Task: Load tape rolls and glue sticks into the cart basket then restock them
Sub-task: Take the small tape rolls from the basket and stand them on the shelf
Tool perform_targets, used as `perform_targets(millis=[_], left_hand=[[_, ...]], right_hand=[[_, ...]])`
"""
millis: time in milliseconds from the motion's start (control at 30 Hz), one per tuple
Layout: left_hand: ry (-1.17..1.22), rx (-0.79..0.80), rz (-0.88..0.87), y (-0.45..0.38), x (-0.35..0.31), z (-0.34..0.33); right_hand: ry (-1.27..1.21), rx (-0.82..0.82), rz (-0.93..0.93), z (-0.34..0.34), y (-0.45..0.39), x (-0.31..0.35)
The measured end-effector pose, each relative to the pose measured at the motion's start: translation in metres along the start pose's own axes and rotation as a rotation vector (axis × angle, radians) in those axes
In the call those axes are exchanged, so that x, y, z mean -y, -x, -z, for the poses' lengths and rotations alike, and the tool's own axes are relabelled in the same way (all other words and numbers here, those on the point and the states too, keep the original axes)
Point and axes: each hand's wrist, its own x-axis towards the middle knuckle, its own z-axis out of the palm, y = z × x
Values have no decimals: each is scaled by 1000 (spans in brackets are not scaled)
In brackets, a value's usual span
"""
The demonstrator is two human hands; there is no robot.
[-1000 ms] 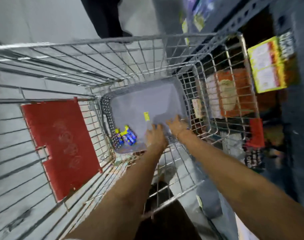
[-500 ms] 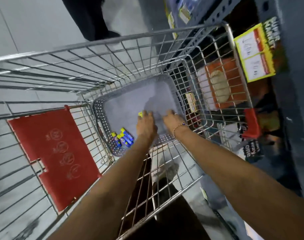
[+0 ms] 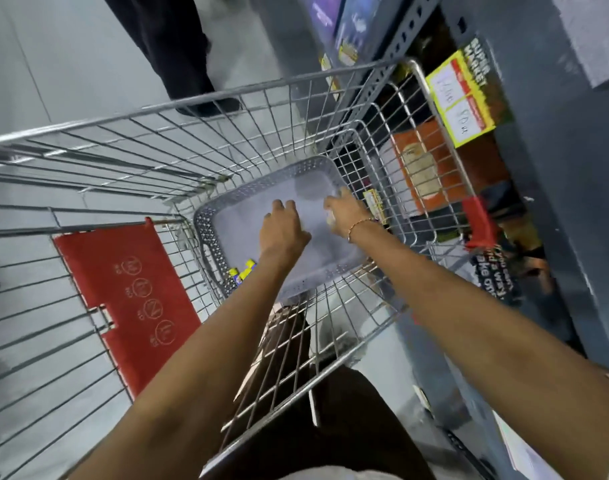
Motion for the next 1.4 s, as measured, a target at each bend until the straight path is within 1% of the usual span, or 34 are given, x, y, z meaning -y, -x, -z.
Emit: perform_targets(millis=[67,133,267,333,400,467,533,600,700,833,967,1067,1133,1200,1267,1400], left_hand=[[25,-22,-46,9,-24,23],[46,-57,-129,22,-52,43],[64,-141,-368,62,-111,73],[41,-183,-540,87,-154,80],[26,-211,-697,111,-194,80],[-30,-188,-847,141,-238,68],[-129,-85,-947,170,-269,49],[-238,7,-1015,194,-294,24],[-393,87,-1079,217,-318,-8],[-545,104,-1099,232,-346,-32],[-628,137,-1126,229,-368,-40],[-599,198,-1152,221,-372,-41],[-519,244,-1148,214,-372,-37],[-382,226,-1117,202,-376,-31],[-285,132,-1090,183,-382,-26],[-272,-41,-1055,142,-385,-28]], right_hand=[[-87,-85,-7,32,33,-1],[-185,-210,-27,64,74,-7],[-352,-563,-132,122,177,-38],[-366,-750,-264,146,237,-73],[-349,-826,-411,156,281,-107],[-321,-807,-532,155,322,-147],[-331,-752,-610,142,348,-180],[-380,-679,-680,123,367,-205],[-402,-561,-765,95,379,-225],[-370,-516,-765,76,387,-240],[-400,-540,-731,67,390,-247],[-430,-579,-718,63,388,-249],[-426,-602,-707,61,387,-249],[-433,-603,-700,59,384,-250],[-436,-603,-710,59,380,-250],[-427,-617,-743,60,372,-249]])
